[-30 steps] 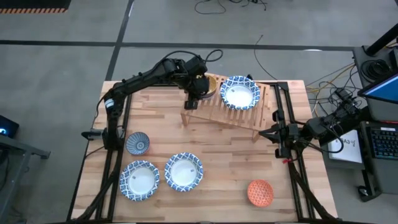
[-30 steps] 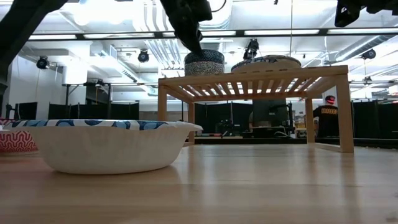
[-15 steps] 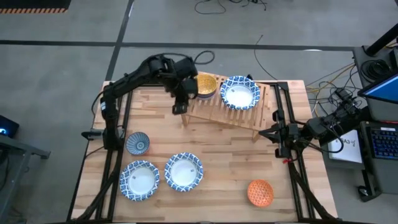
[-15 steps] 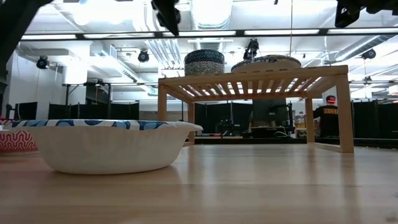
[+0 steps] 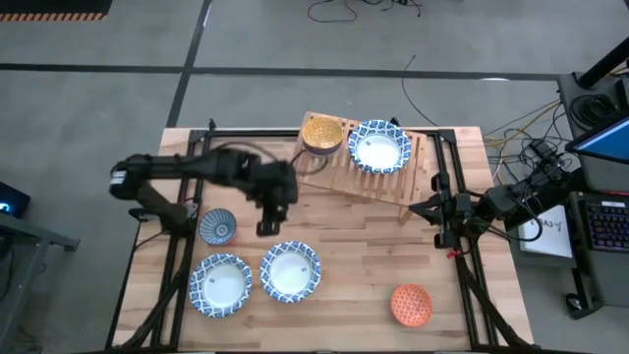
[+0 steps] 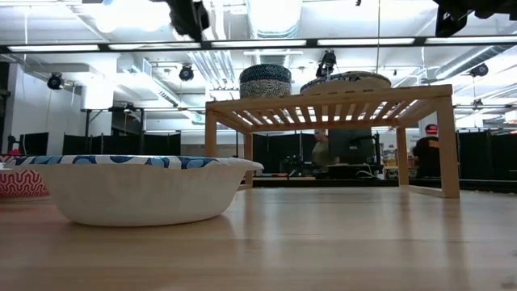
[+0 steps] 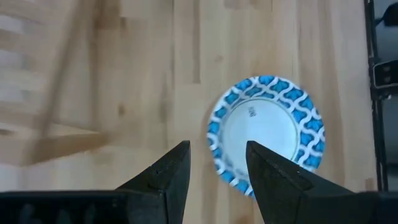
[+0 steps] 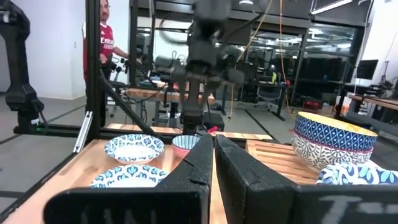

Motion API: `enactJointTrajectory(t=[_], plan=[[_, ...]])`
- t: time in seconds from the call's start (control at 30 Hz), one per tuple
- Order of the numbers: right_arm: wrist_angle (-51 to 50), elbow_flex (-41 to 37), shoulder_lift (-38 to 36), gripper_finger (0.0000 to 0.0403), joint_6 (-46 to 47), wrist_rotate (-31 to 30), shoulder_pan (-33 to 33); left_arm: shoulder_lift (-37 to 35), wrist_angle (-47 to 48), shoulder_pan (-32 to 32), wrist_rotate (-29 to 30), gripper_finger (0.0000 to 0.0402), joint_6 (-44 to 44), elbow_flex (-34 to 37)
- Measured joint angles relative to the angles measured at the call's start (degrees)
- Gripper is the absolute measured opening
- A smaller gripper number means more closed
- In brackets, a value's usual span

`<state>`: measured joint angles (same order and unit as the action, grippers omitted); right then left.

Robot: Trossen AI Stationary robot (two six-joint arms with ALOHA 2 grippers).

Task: Place and stack bowls onto a shelf
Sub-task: Stack the white pattern bowl on top of the other white pattern bowl on the shelf

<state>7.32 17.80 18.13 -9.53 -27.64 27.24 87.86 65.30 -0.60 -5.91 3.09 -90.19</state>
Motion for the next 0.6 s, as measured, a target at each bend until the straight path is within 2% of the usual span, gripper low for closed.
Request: enactJointTrajectory(t=[0.17,0.33,0.43,0.6], plan=[[0.53,0.0,0.02,0.0009,1.48,-1.0,0.0,-6.33,-17.71,-3.78,1.12,0.0139,6.19,18.43],[0.88,0.0,0.02,0.0009,2.35,-0.98,-0.01,-8.58,-34.01,-5.12,1.46,0.0139,10.53,33.5],[1.13,0.0,0.02,0.0009,2.81,-1.0,-0.02,-8.22,-39.78,-5.14,1.48,0.0139,13.14,39.28],[1.13,0.0,0.04,0.0009,3.06,-0.96,0.0,-6.39,-41.78,-5.33,1.44,0.013,16.16,43.75]])
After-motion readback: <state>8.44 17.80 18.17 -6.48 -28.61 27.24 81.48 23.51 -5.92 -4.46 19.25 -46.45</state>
